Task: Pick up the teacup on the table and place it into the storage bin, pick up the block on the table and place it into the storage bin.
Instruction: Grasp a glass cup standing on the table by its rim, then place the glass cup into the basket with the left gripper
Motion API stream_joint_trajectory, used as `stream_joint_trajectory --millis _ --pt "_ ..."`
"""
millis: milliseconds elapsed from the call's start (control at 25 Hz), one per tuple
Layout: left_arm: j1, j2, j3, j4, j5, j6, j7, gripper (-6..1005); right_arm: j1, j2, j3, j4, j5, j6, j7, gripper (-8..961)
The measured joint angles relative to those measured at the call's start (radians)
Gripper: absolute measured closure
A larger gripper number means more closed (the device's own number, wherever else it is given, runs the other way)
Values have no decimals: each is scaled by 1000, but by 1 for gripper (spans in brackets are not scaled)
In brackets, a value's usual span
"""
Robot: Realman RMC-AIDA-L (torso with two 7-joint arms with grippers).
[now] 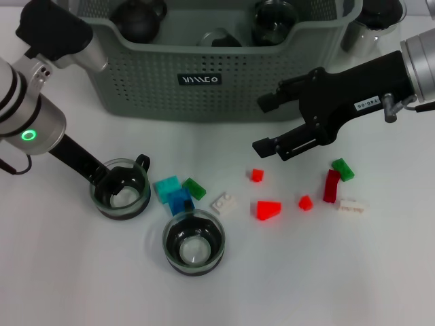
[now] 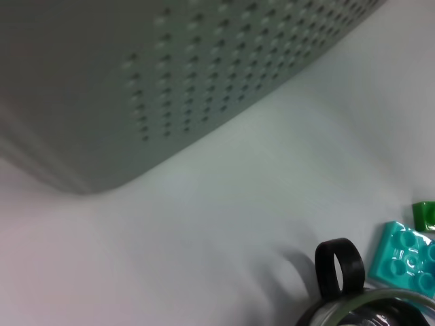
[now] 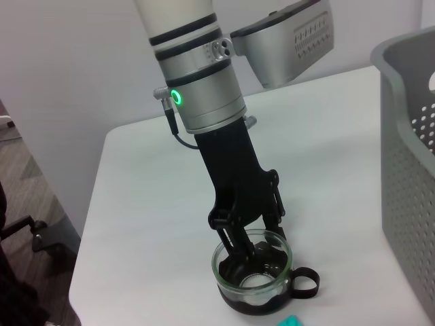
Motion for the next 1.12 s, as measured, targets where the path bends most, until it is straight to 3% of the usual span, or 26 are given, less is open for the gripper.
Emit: stream_joint_trajectory --millis 160,360,600,800,920,1120 --pt "4 0 4 -3 -15 -4 -5 468 0 0 1 0 0 1 -2 40" --pt "5 0 3 -8 -19 -15 -16 722 0 0 2 -2 0 1 -2 41" --pt "11 0 7 -7 -13 -35 -18 948 -2 -1 2 -6 -1 1 -1 41" --pt "19 0 -2 16 -15 -41 -18 958 -4 -3 3 -8 0 1 1 41" --pt "38 1 -21 88 -23 -8 -20 963 -5 -7 5 -9 0 1 4 40" --pt "64 3 -124 226 -150 114 -12 967 -3 -29 6 -6 -1 -3 21 39"
